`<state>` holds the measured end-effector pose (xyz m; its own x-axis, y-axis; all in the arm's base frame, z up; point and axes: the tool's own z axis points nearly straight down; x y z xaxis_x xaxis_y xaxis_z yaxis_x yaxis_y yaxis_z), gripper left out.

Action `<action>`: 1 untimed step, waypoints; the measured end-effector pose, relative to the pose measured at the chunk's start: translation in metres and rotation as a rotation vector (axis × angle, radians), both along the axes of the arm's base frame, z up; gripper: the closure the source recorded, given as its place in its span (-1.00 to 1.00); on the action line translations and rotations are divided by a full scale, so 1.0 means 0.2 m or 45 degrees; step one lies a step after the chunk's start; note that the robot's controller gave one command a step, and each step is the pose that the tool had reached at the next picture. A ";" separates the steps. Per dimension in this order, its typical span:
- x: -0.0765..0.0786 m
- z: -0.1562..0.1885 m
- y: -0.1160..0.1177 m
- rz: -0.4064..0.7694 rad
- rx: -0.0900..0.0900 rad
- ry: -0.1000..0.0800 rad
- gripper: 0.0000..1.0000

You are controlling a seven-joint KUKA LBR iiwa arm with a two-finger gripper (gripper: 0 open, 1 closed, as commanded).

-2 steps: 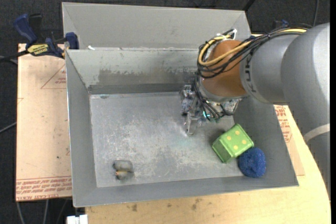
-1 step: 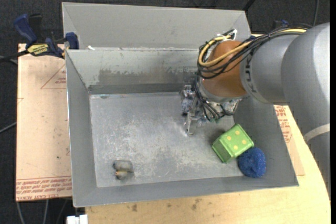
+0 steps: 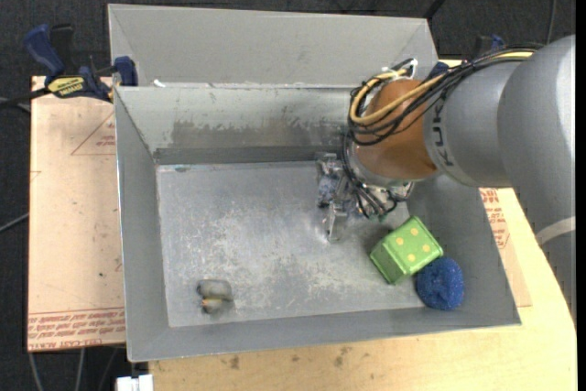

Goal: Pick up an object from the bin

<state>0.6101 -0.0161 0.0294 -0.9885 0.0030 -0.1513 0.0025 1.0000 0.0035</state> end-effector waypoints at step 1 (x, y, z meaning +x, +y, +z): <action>-0.16 0.01 0.00 0.007 -0.004 0.109 -1.00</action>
Offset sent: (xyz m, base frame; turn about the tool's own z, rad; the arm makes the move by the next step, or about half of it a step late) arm 0.0197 -0.0483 0.0468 0.1717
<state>0.5782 -0.0167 0.0318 -0.9978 -0.0030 -0.0664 -0.0030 1.0000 0.0005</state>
